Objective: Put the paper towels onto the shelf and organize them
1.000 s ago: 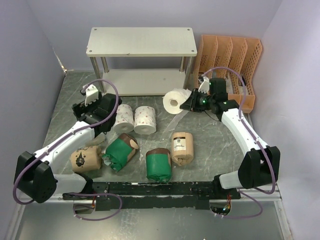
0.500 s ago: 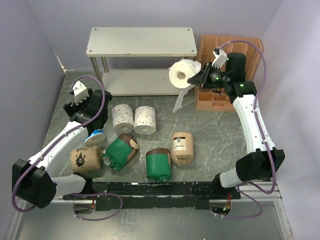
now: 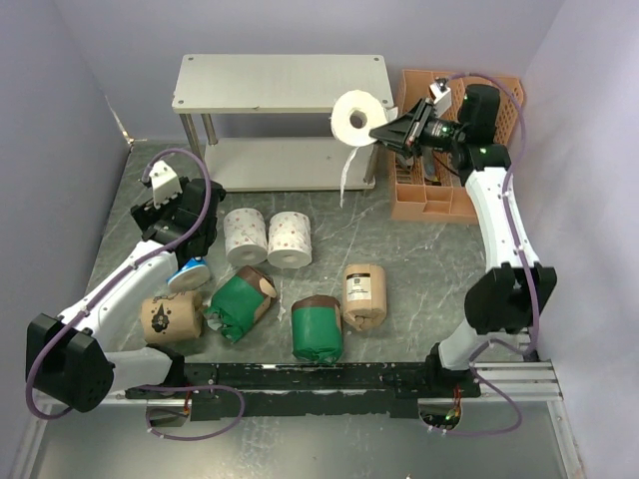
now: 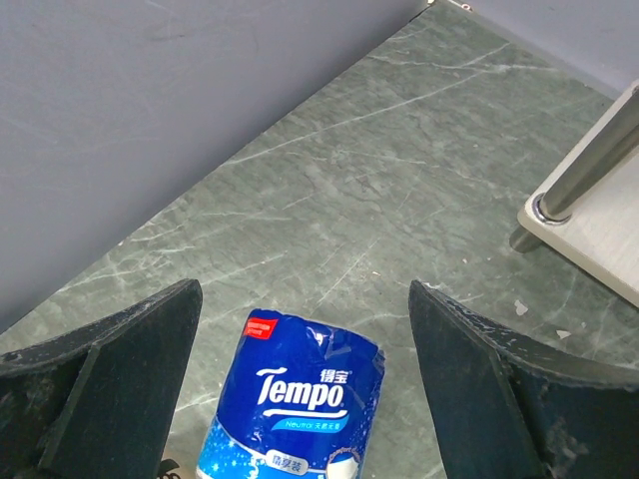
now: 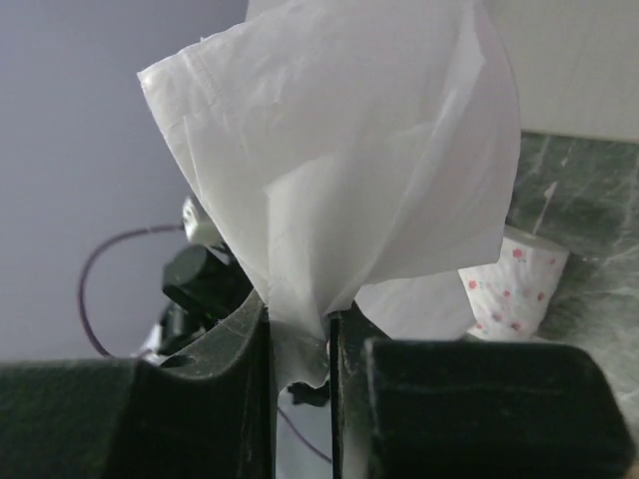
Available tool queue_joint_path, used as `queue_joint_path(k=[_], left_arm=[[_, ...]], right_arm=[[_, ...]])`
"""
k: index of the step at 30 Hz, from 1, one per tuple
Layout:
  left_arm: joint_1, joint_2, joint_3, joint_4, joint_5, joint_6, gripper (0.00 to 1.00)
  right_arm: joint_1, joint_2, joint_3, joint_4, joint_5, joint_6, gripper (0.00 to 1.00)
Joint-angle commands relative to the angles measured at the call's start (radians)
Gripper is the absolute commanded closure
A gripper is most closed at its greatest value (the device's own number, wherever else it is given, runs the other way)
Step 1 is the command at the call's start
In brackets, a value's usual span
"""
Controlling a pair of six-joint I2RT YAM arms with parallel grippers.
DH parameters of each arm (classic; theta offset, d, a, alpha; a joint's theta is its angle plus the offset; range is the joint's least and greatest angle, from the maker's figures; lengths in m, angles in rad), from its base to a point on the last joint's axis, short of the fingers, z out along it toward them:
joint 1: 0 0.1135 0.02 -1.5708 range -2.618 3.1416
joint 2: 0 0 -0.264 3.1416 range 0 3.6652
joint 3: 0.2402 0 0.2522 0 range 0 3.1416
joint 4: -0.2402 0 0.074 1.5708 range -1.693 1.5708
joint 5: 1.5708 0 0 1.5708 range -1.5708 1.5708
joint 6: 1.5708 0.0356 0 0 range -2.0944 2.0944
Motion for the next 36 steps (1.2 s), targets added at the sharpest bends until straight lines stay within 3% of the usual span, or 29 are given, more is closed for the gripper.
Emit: queue_joint_path(k=[1,11,21,33,36], left_arm=[[0.005,-0.017,-0.008,0.040,0.007,0.026,0.04],[0.005,0.003,-0.006,0.036,0.001,0.030,0.04],[0.005,0.022,0.004,0.021,-0.009,0.030,0.04],[0.006,0.019,-0.001,0.030,-0.014,0.037,0.04],[0.005,0.019,-0.004,0.032,-0.022,0.040,0.04]], right_arm=[[-0.063,0.051,0.105,0.225,-0.105,0.254,1.00],[-0.107,0.161,0.288,0.318,0.020,0.392,1.00],[-0.101,0.251,0.293,0.414,-0.003,0.489,1.00],[-0.058,0.307,0.364,0.406,0.048,0.425,1.00],[-0.058,0.329,0.370,0.411,0.045,0.431,0.86]])
